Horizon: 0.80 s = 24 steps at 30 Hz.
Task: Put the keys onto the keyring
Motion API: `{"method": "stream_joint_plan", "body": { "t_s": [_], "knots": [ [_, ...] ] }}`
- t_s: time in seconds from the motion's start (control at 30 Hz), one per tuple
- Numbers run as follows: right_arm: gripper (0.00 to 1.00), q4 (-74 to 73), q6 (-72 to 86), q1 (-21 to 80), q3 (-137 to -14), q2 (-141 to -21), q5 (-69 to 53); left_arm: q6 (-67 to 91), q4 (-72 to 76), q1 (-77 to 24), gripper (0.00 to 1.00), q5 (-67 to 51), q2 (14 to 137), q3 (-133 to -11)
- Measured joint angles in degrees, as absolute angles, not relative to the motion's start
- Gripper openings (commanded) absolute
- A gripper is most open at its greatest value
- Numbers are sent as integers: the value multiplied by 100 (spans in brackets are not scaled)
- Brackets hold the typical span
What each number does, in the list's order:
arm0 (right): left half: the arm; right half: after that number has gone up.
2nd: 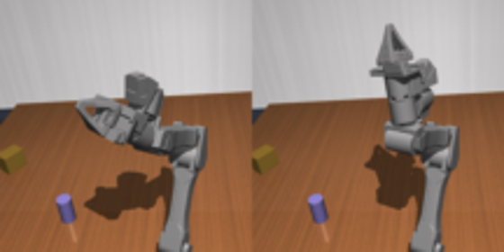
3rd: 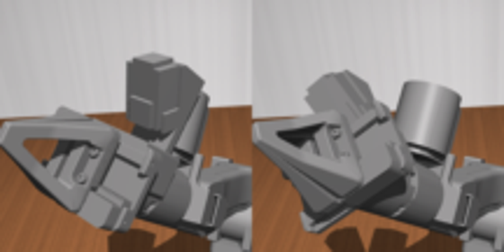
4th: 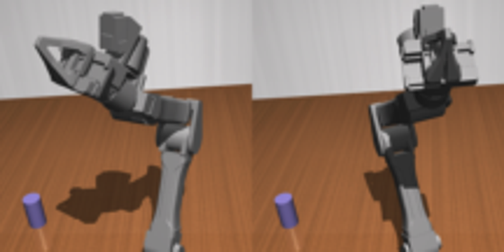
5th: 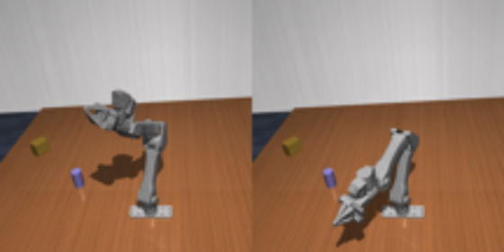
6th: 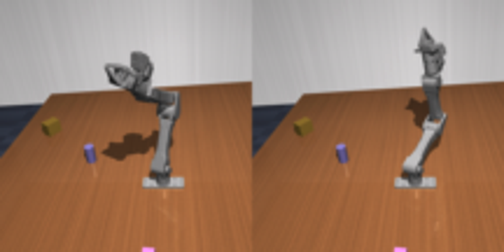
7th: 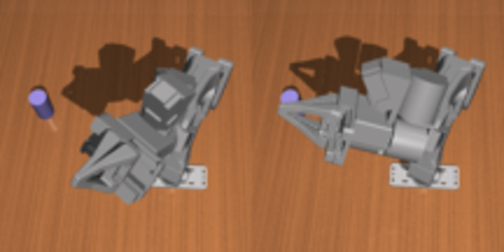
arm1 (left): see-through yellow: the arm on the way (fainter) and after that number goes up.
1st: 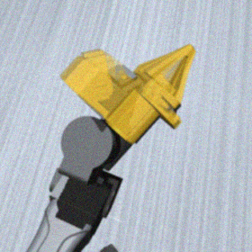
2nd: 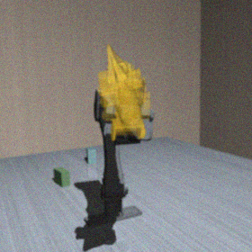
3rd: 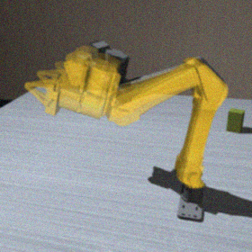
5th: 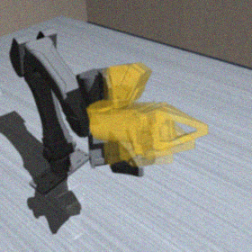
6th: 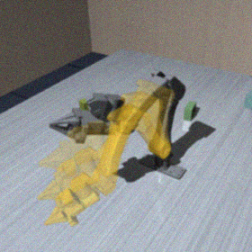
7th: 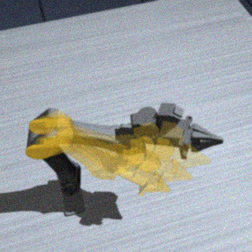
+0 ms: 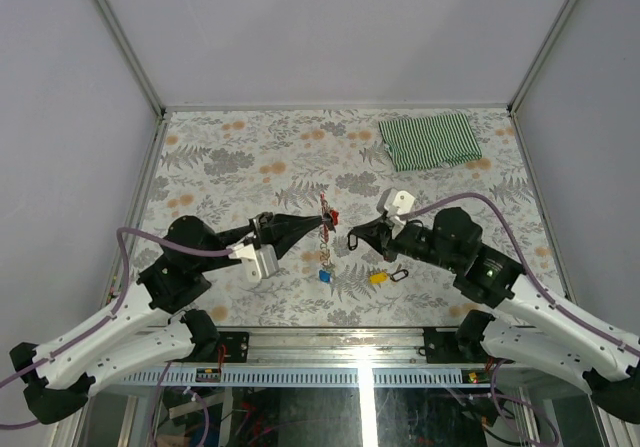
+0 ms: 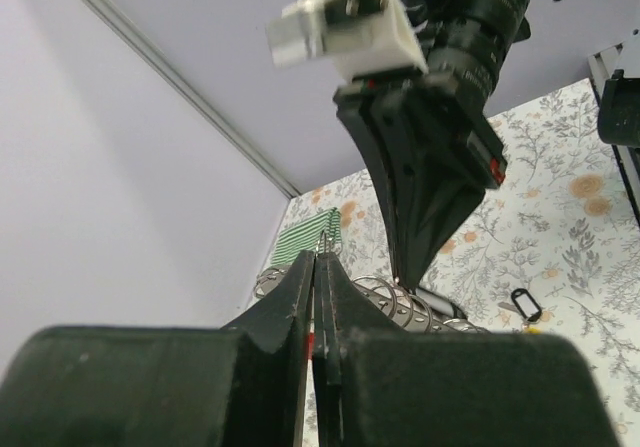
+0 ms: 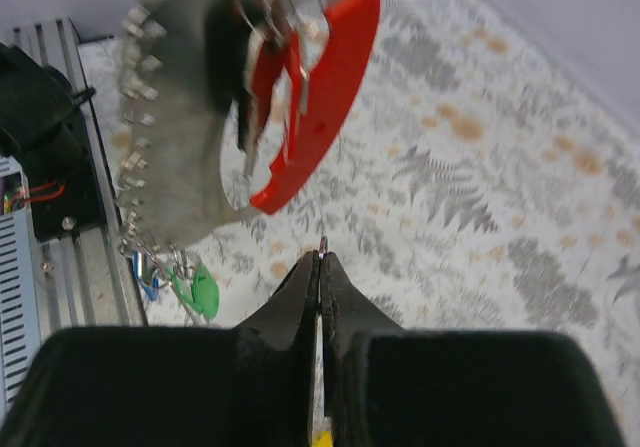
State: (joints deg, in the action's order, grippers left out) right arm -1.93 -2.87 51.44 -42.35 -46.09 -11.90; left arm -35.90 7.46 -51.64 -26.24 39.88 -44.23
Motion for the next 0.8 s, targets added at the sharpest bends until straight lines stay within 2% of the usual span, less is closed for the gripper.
{"method": "stream_joint_plan", "body": {
  "t_s": [0.33, 0.8],
  "knots": [
    [0, 572, -1385, 5144, -4289, -4086, -1717, -4810, 799, -5164, 0, -2609, 4171, -4429],
    [0, 1100, -2397, 5144, -4289, -3900, -2228, -6595, 777, -5415, 0, -1944, 4322, -4436]
  ]
}}
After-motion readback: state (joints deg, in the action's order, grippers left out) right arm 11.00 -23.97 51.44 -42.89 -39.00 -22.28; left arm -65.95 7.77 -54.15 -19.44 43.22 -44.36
